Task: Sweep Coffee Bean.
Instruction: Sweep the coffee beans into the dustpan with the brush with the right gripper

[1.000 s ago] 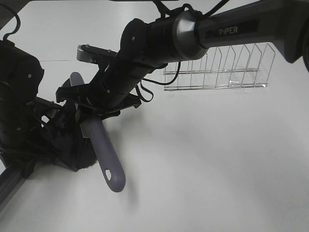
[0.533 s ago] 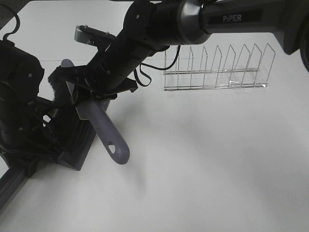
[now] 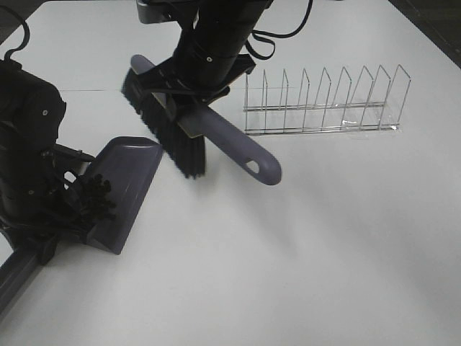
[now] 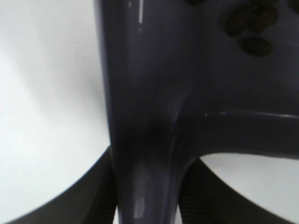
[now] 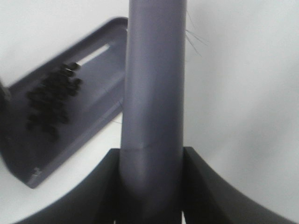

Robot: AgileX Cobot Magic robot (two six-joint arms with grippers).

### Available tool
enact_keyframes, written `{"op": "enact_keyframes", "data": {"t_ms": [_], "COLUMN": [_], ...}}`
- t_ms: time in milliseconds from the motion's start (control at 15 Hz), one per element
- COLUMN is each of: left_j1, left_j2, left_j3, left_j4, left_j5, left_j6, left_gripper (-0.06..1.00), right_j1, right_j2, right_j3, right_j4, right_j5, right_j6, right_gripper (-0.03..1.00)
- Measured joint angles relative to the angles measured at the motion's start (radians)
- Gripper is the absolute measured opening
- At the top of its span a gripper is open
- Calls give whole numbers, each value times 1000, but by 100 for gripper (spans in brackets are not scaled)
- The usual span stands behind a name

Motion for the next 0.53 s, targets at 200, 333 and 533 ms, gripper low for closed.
{"op": "enact_keyframes", "data": {"t_ms": [200,333,533], "left_j1": [0,0,0], "left_j2": [0,0,0], "left_j3": [0,0,0], "left_j4": [0,0,-1], "left_j5": [0,0,-3], "left_j6": [0,0,0], "left_gripper": [33,33,33], "right_j1": [0,0,0], "right_j2": [32,85,149], "right_j3": [0,0,-13], "right_j4": [-179,-182,46], "right_j5": [108,139,94], "right_j6": [102,134,117], "right_gripper": [31,31,31]}}
